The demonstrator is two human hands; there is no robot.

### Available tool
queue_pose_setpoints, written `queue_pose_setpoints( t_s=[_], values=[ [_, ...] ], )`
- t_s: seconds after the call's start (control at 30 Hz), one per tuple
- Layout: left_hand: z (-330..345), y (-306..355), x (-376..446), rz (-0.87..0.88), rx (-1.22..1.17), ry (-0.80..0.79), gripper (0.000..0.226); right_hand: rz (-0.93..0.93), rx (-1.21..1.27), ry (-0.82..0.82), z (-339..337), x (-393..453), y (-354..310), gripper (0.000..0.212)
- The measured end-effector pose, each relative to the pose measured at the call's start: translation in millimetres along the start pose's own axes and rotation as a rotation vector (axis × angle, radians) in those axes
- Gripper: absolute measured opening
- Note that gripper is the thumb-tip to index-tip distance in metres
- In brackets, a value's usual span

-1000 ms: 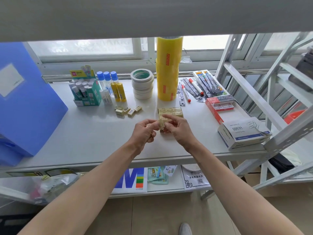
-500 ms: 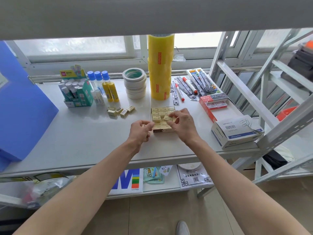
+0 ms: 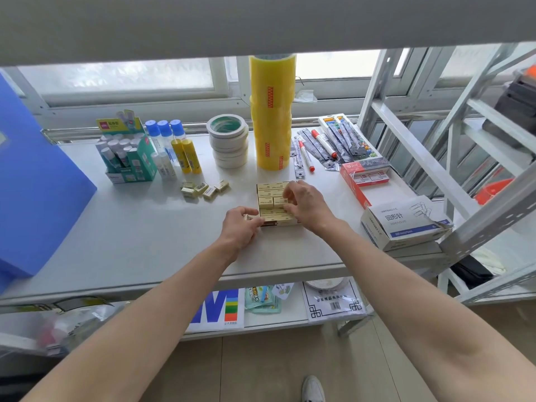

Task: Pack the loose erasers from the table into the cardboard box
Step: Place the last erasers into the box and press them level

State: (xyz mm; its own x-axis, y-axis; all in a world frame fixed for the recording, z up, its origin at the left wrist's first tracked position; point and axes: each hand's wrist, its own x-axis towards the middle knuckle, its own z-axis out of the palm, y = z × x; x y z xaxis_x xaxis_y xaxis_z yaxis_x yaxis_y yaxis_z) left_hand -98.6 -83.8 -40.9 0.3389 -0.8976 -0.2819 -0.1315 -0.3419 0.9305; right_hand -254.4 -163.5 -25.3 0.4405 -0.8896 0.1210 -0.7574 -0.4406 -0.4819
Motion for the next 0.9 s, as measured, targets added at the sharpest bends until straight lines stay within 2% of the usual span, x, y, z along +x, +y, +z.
queue_pose_setpoints(
  t_s=[0.2, 0.4, 0.5, 0.57, 0.63, 0.77, 0.9],
  values=[
    [0, 1, -1, -0.004, 0.036, 0.0, 0.022, 0.007, -0.013, 0.024, 5, -2, -4, 0.009],
    [-1, 2, -3, -0.015, 0.032, 0.002, 0.024, 0.022, 0.018, 0.082, 7, -5, -4, 0.012],
    [-4, 9, -9, -0.097, -0.178, 0.0, 0.044, 0.008, 0.043, 0.155, 8, -11, -6, 0.011],
    [-11, 10, -12, -0.164, -0.432, -0.098, 0.063, -0.02, 0.103, 0.184, 9, -15, -14, 0.009],
    [-19, 8, -11, -0.189, -0.563, -0.206, 0.078, -0.059, 0.193, 0.162, 10, -20, -26, 0.009],
    [-28, 6, -14, -0.198, -0.589, -0.357, 0.103, -0.108, 0.36, 0.004, 9, -28, -52, 0.021],
    [-36, 6, -17, -0.23, -0.64, -0.443, 0.102, -0.161, 0.348, -0.119, 5, -31, -62, 0.021]
  ],
)
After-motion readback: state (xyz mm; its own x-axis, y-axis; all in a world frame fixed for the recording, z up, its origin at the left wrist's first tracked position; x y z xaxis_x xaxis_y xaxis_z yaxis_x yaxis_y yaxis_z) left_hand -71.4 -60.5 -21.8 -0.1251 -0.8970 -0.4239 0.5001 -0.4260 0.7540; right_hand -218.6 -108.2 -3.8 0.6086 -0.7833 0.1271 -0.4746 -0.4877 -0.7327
